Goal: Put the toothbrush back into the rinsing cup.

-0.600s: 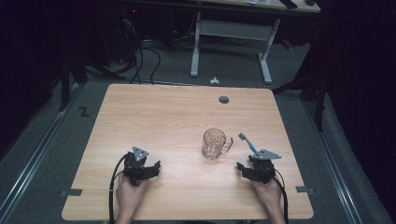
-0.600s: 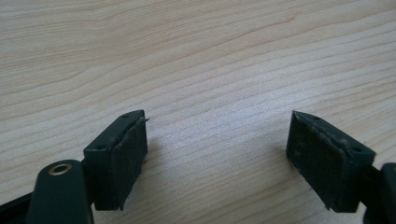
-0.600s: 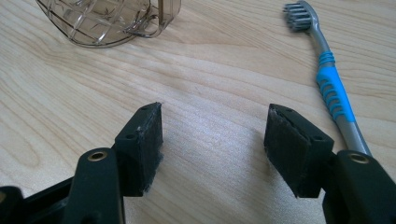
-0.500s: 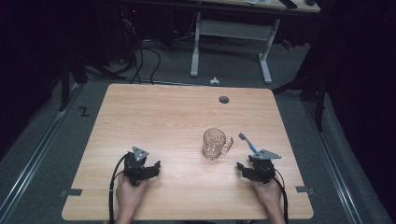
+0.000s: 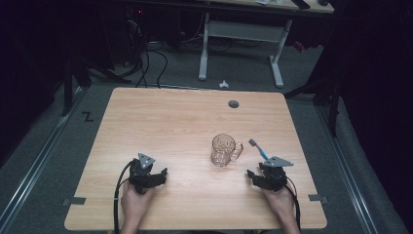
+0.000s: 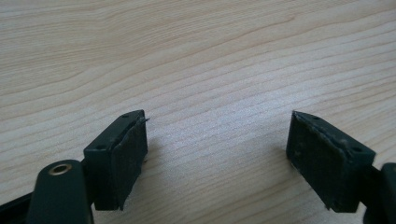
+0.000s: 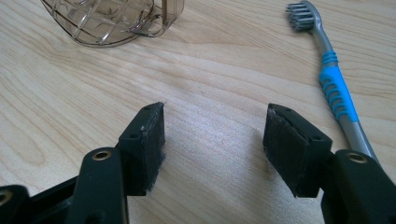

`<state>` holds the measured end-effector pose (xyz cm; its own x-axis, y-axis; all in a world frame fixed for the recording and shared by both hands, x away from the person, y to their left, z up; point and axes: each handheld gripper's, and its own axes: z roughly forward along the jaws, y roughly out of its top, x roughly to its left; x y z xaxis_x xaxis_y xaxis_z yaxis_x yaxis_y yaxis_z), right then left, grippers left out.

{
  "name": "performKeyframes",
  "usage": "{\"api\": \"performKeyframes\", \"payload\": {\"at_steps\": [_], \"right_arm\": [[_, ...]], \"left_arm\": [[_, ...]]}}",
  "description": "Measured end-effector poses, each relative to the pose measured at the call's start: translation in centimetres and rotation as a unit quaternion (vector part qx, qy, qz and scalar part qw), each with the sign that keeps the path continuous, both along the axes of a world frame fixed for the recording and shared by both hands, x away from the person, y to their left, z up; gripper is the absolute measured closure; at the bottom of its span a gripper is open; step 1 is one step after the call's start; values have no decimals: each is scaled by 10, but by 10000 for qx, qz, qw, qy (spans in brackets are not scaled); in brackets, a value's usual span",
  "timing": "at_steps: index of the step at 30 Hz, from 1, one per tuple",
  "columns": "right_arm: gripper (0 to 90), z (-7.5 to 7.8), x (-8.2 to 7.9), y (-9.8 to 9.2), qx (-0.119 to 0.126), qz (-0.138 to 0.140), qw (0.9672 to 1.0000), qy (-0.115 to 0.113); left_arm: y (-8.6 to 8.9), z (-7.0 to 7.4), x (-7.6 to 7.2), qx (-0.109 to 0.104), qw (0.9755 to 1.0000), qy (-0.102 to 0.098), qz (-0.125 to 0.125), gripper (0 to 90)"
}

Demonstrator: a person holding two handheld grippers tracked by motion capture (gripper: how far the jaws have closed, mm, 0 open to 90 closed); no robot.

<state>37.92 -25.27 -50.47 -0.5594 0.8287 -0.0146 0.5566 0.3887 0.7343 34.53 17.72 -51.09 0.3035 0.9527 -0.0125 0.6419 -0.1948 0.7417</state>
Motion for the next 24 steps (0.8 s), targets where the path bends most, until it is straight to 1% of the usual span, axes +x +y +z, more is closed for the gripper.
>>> {"api": "performKeyframes", "payload": {"at_steps": [5, 6, 7, 9, 10, 12, 15, 20, 24], "right_arm": [[401, 0, 0, 0, 5, 4, 10000, 1], [426, 0, -1, -1, 25, -3, 10000, -1], [426, 0, -1, -1, 25, -3, 10000, -1], [480, 1, -2, -2, 44, -54, 10000, 16], [486, 1, -3, -2, 61, -67, 10000, 36], [492, 2, -3, -3, 105, -67, 9999, 75], [499, 2, -5, -3, 74, -52, 9999, 74], [513, 4, -8, -3, 67, -32, 10000, 19], [520, 6, -10, -4, 55, -21, 10000, 17]], "left_arm": [[0, 0, 0, 2, 10000, 0, -1, 211], [0, 0, 0, 2, 10000, 1, -2, 211], [0, 0, 0, 2, 10000, 1, -2, 211], [0, 0, 0, 1, 10000, 1, -1, 211], [0, 0, 0, 1, 10000, 1, -1, 211], [0, 0, 0, 1, 10000, 0, 0, 211], [0, 0, 0, 3, 10000, 2, -2, 211], [0, 0, 0, 0, 10000, 0, 0, 211], [0, 0, 0, 1, 10000, 1, -1, 211]]}}
